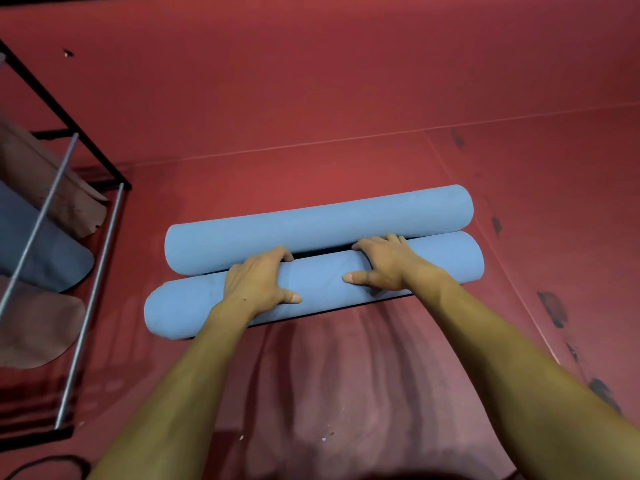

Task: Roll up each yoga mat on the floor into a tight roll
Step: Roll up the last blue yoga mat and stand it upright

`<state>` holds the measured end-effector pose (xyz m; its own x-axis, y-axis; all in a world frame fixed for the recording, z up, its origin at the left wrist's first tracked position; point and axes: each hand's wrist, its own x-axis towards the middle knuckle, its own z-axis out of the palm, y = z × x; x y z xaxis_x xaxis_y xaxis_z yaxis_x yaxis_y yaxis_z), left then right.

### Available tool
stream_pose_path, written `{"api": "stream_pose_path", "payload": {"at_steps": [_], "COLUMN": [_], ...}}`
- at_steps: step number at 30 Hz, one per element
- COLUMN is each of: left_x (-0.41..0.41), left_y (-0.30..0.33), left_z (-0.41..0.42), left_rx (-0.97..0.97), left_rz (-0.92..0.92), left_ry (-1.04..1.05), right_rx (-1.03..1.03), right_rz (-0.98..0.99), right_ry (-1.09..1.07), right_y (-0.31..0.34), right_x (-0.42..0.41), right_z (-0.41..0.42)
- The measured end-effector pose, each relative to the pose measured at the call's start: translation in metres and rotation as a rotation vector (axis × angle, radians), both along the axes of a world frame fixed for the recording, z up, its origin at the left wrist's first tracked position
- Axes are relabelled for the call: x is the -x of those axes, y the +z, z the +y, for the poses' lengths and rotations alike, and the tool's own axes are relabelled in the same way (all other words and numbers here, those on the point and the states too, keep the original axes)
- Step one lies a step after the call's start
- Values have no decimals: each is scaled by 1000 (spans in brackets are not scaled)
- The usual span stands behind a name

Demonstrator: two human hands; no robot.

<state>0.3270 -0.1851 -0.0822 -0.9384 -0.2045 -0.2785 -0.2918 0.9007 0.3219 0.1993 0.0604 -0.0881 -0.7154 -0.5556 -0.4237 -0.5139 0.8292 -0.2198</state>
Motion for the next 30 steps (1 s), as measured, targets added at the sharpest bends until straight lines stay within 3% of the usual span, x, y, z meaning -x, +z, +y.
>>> {"api": "stream_pose_path", "payload": {"at_steps": [6,12,19,30], "left_x": [2,-3,-6,-2], "left_y": [-2,-4,-2,-23], "left_z": [-2,0,2,-2], "left_rx": [53,84,41,175], "left_rz": [-26,132,92,10], "left_ry": [15,100,99,-22], "right_rx": [-137,-43,-76,-5], "right_rz": [77,193,130,231], "right_ry": [38,21,-42,-27], "right_y": [-3,-9,-1,-8], "right_x": [-10,-5,-1,-4], "right_z": [-6,-5,-15,-5]}}
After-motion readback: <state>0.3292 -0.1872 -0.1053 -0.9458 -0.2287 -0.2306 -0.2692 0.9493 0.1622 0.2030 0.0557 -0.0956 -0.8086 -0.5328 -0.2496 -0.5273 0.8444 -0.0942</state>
